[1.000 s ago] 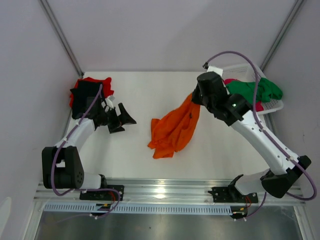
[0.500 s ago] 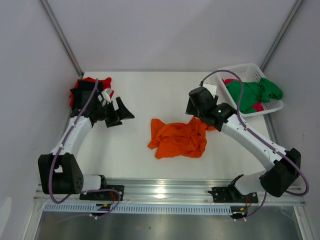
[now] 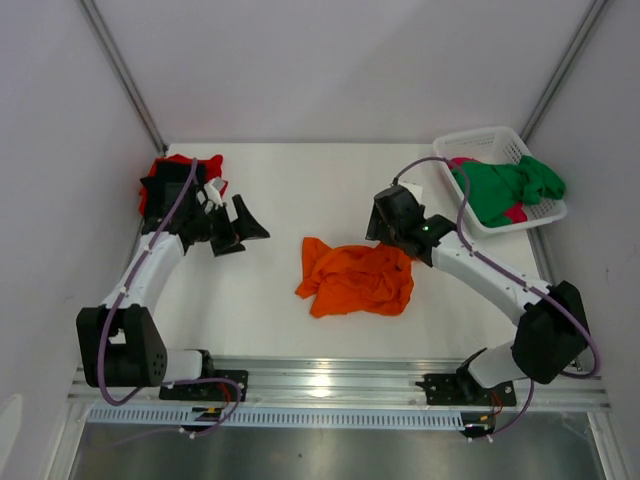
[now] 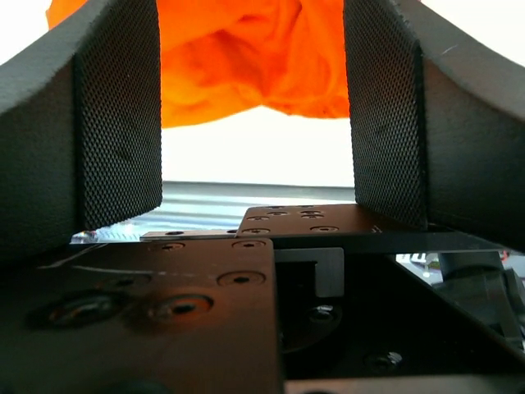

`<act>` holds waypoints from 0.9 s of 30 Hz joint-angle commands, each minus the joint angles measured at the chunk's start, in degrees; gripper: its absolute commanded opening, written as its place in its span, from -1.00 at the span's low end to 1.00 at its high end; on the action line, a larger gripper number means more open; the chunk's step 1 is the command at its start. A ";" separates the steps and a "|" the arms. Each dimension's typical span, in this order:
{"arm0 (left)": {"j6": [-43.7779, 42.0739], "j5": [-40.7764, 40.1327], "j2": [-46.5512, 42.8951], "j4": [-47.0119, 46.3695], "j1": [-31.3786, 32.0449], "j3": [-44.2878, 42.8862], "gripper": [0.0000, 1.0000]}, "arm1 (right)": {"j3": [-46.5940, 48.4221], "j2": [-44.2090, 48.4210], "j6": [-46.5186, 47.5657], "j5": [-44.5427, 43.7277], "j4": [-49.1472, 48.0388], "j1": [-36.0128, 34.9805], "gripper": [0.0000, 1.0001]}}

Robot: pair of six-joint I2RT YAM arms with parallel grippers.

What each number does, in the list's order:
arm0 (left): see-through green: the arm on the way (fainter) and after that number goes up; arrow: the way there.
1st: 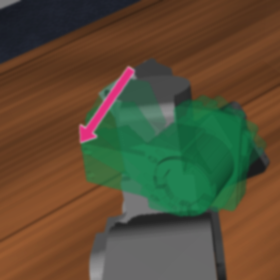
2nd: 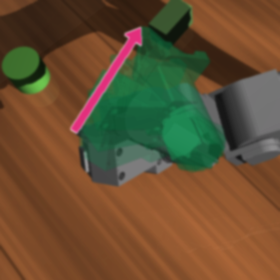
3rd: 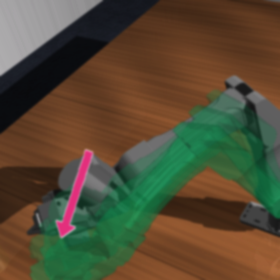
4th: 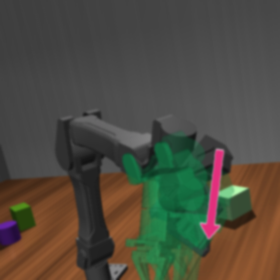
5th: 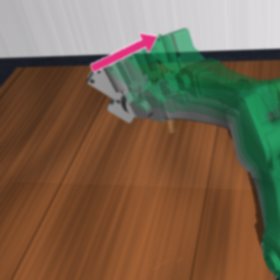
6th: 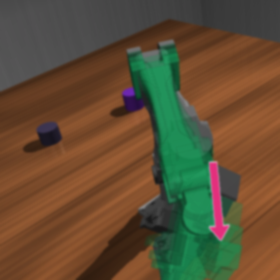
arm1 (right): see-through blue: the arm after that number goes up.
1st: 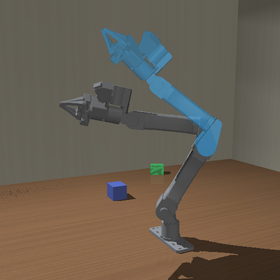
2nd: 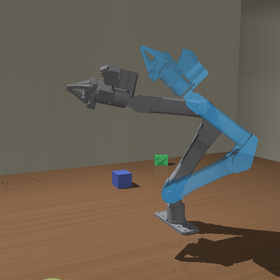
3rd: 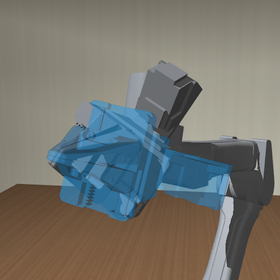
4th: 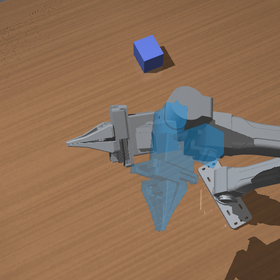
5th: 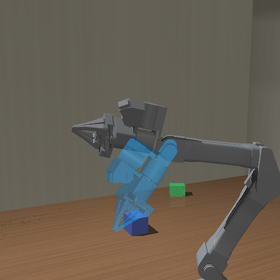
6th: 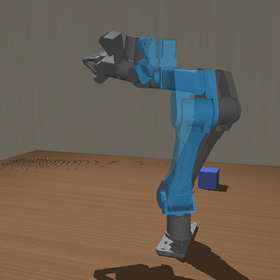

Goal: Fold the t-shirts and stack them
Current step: Move the tshirt to the center of the board

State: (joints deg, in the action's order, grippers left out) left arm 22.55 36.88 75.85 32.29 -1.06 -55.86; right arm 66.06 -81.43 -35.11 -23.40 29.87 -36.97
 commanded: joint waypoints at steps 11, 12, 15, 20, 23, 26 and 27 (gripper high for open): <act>0.22 1.17 0.43 -0.47 0.44 -1.63 0.99 | -2.59 -0.76 -7.34 1.69 10.82 1.20 0.35; 0.39 1.35 0.61 -0.91 0.44 -1.54 0.99 | -3.30 0.21 -7.25 1.60 11.35 1.20 0.35; 0.92 2.40 1.75 -1.97 0.44 -1.19 0.99 | -4.36 3.29 -7.17 0.81 15.11 0.85 0.35; 1.10 4.50 4.56 -2.94 0.44 -1.45 0.99 | -4.19 9.69 -8.65 -1.73 21.79 -3.19 0.34; 0.92 5.83 6.58 -3.11 0.44 -1.89 0.99 | -6.55 13.48 -14.00 -1.74 24.61 -5.74 0.35; 0.83 6.45 7.55 -3.29 2.73 -1.71 0.99 | -9.45 17.52 -20.16 -3.05 27.34 -7.85 0.34; 1.01 6.19 7.55 -3.64 2.90 -1.45 0.99 | -9.81 18.75 -21.21 -3.49 27.87 -8.46 0.33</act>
State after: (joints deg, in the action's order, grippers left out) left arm 23.07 40.49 83.33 30.65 0.10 -55.86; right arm 57.80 -65.41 -49.25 -24.10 52.47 -44.07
